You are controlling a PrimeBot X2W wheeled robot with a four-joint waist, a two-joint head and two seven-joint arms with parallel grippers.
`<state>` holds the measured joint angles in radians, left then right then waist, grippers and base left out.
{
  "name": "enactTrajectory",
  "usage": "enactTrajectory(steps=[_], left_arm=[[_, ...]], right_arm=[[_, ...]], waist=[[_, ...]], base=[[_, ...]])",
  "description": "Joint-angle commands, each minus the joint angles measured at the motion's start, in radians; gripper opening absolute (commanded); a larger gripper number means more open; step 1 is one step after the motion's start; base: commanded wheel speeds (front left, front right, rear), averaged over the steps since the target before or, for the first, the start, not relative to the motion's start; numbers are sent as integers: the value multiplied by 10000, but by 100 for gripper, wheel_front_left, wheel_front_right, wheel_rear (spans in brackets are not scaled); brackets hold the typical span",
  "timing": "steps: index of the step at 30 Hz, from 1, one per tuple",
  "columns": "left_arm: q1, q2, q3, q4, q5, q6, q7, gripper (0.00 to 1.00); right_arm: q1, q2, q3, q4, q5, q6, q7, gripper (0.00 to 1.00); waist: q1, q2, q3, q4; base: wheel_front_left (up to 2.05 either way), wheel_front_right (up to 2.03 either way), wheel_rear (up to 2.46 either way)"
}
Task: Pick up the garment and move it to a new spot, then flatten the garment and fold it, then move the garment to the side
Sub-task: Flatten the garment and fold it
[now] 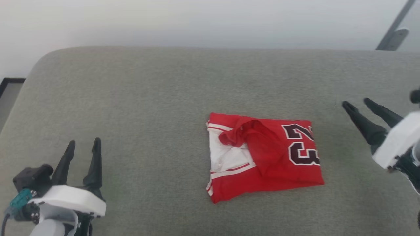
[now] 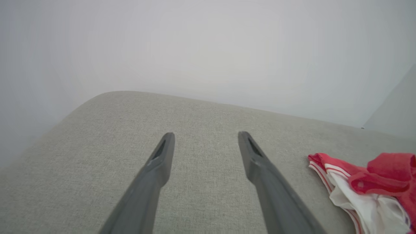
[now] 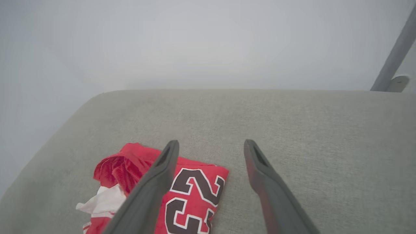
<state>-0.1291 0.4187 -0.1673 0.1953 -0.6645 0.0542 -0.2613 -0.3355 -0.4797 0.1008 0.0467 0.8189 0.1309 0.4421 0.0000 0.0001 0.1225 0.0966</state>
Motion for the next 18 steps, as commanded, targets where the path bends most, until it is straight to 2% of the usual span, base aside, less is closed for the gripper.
enactTrajectory(steps=[1,11,18], left_arm=[[202,3,80,-25,185,5,-43,100],[784,-149,966,-69,745,-249,-45,100],[1085,-377,1434,6,966,-608,-46,100]], right_arm=[[212,-93,-21,60,-47,-3,-385,100],[1138,-385,-228,995,-1191,-3,-4040,100],[1595,-292,-150,1819,-1314,-3,-5268,100]], waist=[[0,-1,-133,-219],[0,-1,-528,-654],[0,-1,-760,-750]], base=[[0,0,0],[0,0,0],[0,0,0]])
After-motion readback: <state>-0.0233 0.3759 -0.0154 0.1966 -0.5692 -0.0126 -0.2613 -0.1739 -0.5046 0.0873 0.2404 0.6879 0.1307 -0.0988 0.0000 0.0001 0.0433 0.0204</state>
